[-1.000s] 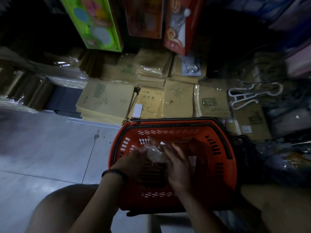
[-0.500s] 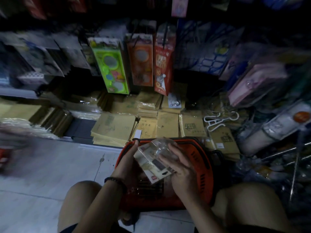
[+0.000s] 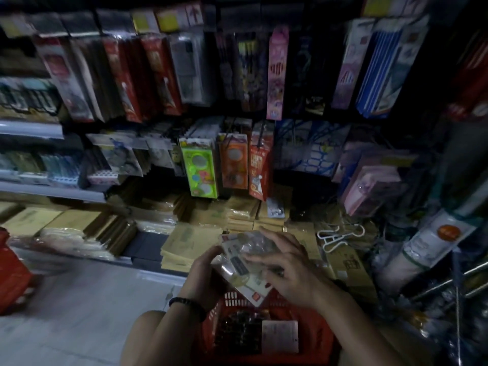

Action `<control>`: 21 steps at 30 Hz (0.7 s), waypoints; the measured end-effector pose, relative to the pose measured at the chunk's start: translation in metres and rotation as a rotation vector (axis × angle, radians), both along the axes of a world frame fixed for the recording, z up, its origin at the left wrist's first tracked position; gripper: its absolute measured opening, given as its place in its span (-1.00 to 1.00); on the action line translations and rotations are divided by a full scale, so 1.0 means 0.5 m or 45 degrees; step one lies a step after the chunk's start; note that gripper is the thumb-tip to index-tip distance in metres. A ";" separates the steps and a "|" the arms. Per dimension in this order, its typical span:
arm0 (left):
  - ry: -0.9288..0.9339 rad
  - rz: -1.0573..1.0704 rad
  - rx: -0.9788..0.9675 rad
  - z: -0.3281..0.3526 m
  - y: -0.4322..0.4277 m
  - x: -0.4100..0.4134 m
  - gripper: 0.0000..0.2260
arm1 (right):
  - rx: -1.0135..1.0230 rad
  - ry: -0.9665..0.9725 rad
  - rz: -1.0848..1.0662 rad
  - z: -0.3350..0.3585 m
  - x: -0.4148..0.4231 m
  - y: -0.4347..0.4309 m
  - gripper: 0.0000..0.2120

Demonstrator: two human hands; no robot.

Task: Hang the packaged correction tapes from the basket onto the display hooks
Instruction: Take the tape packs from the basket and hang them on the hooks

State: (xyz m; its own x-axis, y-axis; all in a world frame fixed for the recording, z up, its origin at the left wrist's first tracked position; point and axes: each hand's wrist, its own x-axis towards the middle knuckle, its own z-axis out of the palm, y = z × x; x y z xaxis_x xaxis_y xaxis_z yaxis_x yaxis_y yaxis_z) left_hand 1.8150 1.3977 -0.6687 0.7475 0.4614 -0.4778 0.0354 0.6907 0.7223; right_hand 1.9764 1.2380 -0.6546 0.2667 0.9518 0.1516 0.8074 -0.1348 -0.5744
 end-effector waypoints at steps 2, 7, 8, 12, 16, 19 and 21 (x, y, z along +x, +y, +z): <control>-0.046 0.004 -0.021 0.032 -0.005 0.003 -0.60 | -0.029 -0.043 0.004 0.034 0.023 0.010 -0.46; -0.067 0.028 0.125 0.105 -0.012 0.026 -0.65 | 0.040 0.101 -0.158 0.119 0.055 0.033 0.01; -0.096 0.064 0.168 0.119 -0.012 0.032 -0.60 | 0.081 0.114 -0.201 0.133 0.058 0.040 0.01; -0.356 0.110 0.265 0.170 -0.002 0.055 -0.53 | 0.242 0.067 -0.309 0.176 0.070 0.065 -0.16; -0.526 0.129 0.239 0.220 0.006 0.081 -0.56 | 0.438 0.021 -0.513 0.222 0.064 0.087 -0.29; -0.473 0.201 0.331 0.254 0.009 0.104 -0.66 | 0.502 0.074 -0.560 0.263 0.072 0.106 -0.54; -0.459 0.244 0.403 0.279 0.016 0.118 -0.68 | 0.474 0.074 -0.518 0.293 0.085 0.118 -0.57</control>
State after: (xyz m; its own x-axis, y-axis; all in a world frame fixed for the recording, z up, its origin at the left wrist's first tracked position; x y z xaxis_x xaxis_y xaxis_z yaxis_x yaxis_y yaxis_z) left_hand 1.8741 1.4058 -0.5294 0.7270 0.6864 -0.0201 -0.3599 0.4058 0.8401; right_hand 2.0189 1.2971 -0.5080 0.6197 0.6550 0.4324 0.6983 -0.2087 -0.6847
